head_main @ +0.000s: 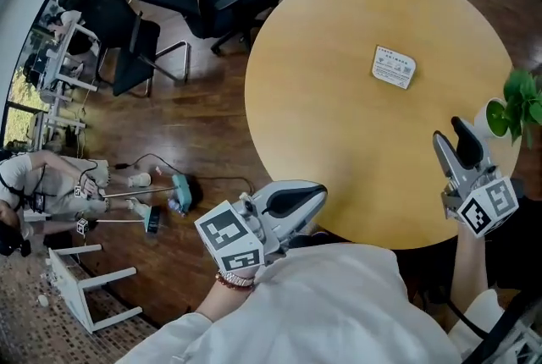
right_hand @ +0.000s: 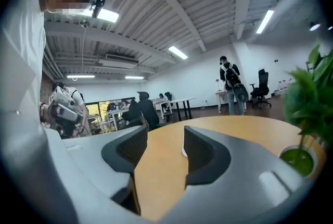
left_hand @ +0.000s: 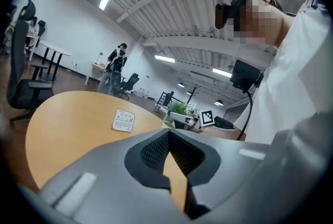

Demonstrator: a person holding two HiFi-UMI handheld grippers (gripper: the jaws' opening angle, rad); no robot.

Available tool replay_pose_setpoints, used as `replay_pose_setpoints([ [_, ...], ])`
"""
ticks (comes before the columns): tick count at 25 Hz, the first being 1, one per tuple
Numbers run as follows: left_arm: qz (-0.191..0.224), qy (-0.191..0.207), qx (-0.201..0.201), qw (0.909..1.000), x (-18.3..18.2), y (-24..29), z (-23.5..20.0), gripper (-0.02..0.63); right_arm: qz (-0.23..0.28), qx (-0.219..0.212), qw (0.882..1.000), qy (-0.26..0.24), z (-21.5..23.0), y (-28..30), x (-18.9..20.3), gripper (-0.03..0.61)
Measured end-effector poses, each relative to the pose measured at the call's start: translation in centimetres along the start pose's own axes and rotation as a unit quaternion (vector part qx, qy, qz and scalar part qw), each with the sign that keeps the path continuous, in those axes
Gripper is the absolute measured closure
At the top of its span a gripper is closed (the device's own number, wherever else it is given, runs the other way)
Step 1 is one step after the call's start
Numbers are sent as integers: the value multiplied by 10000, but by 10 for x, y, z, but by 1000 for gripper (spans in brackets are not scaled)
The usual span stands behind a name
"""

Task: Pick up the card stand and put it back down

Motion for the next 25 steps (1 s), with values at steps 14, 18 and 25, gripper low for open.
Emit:
replay_pose_setpoints([
  [14, 608, 454, -147, 9970, 28, -171, -1, 624, 848, 689, 9926, -522, -263, -139, -37, 396],
  [18, 451, 461, -312, 9974, 40, -196, -10, 626, 660, 913, 9927, -432, -299, -155, -15, 397],
  [25, 537, 447, 162, 9974, 47, -181, 34, 626, 1149, 713, 9899, -422, -317, -175, -28, 397],
])
Point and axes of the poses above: the fingertips, and each gripper's own axes: y forward along the fingers, z to its right, x out of its underside, the point moved 8 cm from there along -y, backward along the fingers, and after that the axes turned 4 degrees about -x, right-handed, at the moved point
